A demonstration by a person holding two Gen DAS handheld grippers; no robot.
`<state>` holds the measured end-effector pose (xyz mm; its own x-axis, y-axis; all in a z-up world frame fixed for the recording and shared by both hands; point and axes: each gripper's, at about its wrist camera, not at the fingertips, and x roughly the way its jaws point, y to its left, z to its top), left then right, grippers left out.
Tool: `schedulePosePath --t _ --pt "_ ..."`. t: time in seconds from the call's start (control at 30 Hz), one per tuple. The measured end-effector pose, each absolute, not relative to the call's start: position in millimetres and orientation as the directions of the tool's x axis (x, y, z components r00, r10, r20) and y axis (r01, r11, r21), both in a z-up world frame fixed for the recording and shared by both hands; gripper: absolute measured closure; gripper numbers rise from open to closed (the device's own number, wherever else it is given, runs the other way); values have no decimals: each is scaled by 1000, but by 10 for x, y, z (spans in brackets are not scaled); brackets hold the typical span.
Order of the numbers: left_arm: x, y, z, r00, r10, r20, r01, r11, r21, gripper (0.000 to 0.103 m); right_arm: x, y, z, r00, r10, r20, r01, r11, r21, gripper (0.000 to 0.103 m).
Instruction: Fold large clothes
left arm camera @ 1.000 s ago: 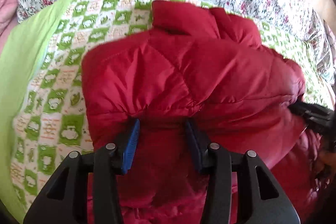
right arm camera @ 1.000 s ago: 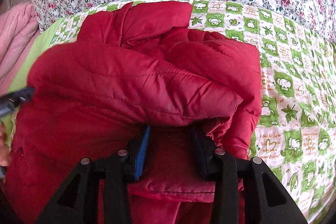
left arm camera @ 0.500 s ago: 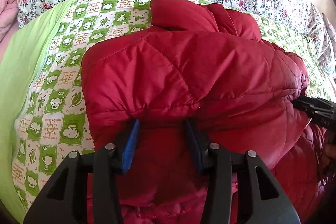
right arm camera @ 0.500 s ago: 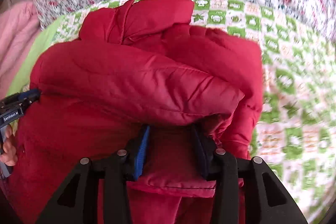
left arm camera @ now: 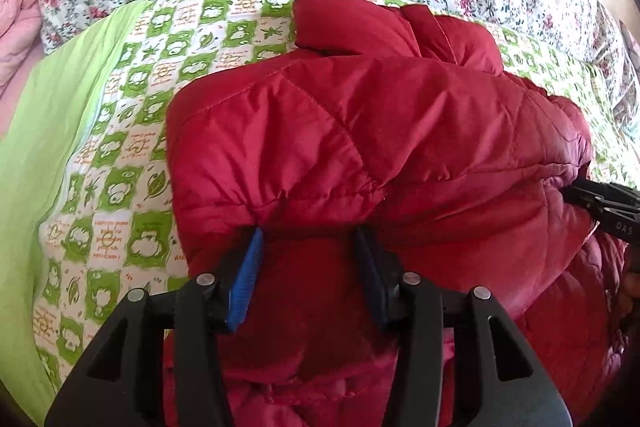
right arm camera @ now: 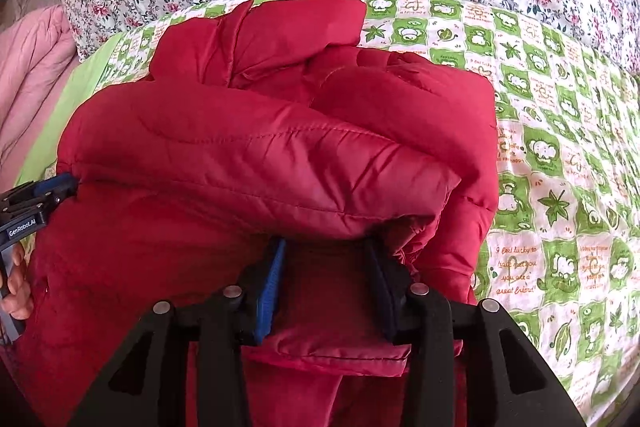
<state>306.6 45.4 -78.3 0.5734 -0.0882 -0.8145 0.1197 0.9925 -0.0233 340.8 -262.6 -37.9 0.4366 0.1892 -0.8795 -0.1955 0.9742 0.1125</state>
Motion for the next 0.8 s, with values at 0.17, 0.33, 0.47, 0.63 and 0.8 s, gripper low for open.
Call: schedulePosePath --t 0.17,0.33,0.47,0.63,0.8 --pt "2751 558 -646 592 -74 -802 94 995 -23 56 3394 -2674 -360 435 199 -878 -177 975 133 63" --pt "2326 784 -524 595 -76 -800 65 997 -47 56 3336 -2697 -305 446 199 -873 -162 977 140 60" --pt "2074 957 -523 580 -84 -810 33 996 -80 56 3163 -2768 -162 455 215 -864 -140 976 169 60" --pt "1788 1063 -517 581 -106 -807 17 993 -118 56 2892 -2878 -2 459 236 -856 -142 971 192 59" --pt "1598 1105 -520 567 -137 -812 21 988 -152 56 2616 -2983 120 454 256 -854 -152 966 209 58"
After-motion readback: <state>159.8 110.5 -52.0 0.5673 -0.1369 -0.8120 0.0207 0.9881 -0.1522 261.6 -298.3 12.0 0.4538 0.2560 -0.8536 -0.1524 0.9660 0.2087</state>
